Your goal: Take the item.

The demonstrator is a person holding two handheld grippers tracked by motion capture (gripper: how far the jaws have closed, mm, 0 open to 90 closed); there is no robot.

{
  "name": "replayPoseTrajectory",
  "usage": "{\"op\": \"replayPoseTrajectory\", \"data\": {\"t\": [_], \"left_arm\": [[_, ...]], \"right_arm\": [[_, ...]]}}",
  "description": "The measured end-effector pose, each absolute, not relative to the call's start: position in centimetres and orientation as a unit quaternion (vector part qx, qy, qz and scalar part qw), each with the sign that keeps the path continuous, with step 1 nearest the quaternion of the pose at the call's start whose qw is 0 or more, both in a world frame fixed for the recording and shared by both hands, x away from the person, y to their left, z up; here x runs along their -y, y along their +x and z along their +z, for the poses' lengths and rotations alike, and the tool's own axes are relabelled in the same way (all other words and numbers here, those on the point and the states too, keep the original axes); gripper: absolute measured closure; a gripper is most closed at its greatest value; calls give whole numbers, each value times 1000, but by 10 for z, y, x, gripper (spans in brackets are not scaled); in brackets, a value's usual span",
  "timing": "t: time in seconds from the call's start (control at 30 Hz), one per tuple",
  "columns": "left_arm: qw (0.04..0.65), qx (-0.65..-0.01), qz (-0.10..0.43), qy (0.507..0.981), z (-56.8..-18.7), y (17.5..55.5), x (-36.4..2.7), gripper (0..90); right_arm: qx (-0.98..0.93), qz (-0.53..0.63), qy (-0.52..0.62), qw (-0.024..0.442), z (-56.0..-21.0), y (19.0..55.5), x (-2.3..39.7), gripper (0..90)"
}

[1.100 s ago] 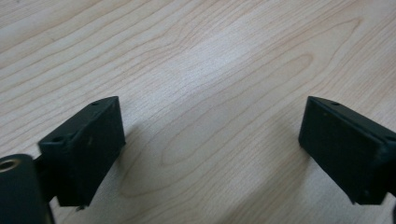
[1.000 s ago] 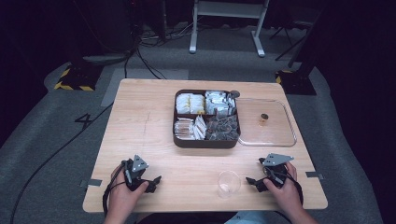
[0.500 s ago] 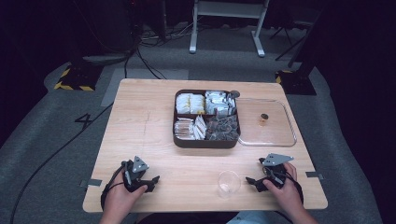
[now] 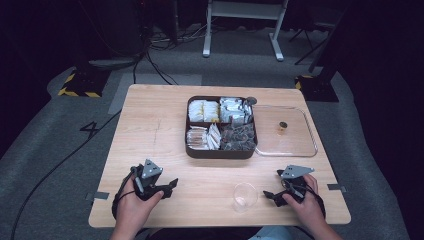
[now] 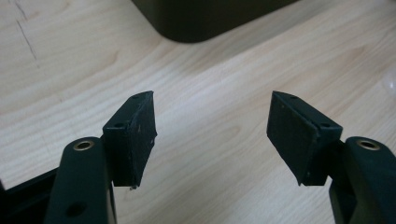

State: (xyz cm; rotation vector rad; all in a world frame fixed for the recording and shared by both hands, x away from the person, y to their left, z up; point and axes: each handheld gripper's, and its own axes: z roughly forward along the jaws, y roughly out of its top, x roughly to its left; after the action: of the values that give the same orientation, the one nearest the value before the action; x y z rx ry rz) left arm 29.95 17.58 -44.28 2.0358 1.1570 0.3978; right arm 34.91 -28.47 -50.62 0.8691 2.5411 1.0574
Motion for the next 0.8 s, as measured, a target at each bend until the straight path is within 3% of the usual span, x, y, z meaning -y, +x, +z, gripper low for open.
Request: {"op": "replayPoseTrajectory", "data": {"t": [0.37,0.8], "left_arm": [[393,-443,164,789,-425,314,-160,341],[426,-444,182,766,-407,347,-141,273]], "right_arm": [[-873,363,299,127,-506,349,285,1],[-873,363,299,128,-506,349,285,2]]}}
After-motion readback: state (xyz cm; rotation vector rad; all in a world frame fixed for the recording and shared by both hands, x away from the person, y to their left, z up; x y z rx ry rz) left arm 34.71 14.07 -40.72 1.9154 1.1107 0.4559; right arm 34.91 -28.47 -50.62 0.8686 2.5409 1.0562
